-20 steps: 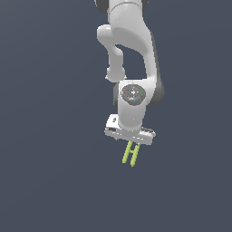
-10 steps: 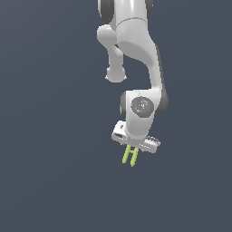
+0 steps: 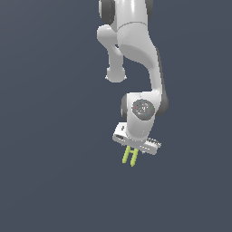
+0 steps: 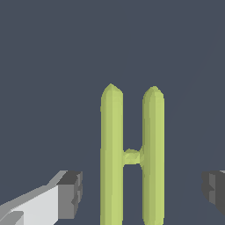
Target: Pick up the object and move it to a goal position.
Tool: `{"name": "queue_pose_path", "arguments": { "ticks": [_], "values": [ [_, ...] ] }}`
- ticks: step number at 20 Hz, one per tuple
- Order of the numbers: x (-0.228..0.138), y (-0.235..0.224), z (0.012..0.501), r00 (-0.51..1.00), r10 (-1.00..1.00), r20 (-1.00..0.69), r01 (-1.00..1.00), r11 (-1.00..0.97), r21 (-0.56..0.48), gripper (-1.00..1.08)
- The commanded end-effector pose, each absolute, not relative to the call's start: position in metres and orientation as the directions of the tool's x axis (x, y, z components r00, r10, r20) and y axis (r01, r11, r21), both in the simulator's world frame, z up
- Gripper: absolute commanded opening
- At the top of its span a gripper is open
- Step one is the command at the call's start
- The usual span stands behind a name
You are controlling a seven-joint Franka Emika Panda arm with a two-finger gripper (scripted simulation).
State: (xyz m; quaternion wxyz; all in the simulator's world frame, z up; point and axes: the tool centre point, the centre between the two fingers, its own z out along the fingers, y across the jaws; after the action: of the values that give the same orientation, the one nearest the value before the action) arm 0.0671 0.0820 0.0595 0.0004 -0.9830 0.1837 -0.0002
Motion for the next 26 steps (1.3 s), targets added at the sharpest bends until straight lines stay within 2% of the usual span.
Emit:
{"name": "queue_pose_path", "arguments": {
  "ticks": [1, 7, 13, 14, 26],
  "values": [
    [0.067, 0.082, 0.051, 0.932, -0.362, -0.001, -0.362, -0.932, 0.0, 1.0],
    [0.066, 0.082, 0.021, 0.931, -0.364, 0.0, -0.364, -0.931, 0.0, 1.0],
    [0.067, 0.082, 0.014, 0.931, -0.364, 0.0, -0.364, -0.931, 0.0, 1.0],
    [0.067, 0.082, 0.014, 0.931, -0.364, 0.0, -0.364, -0.931, 0.0, -1.0],
    [0.067, 0.082, 0.014, 0.931, -0.364, 0.0, -0.364, -0.931, 0.0, -1.0]
  ]
}}
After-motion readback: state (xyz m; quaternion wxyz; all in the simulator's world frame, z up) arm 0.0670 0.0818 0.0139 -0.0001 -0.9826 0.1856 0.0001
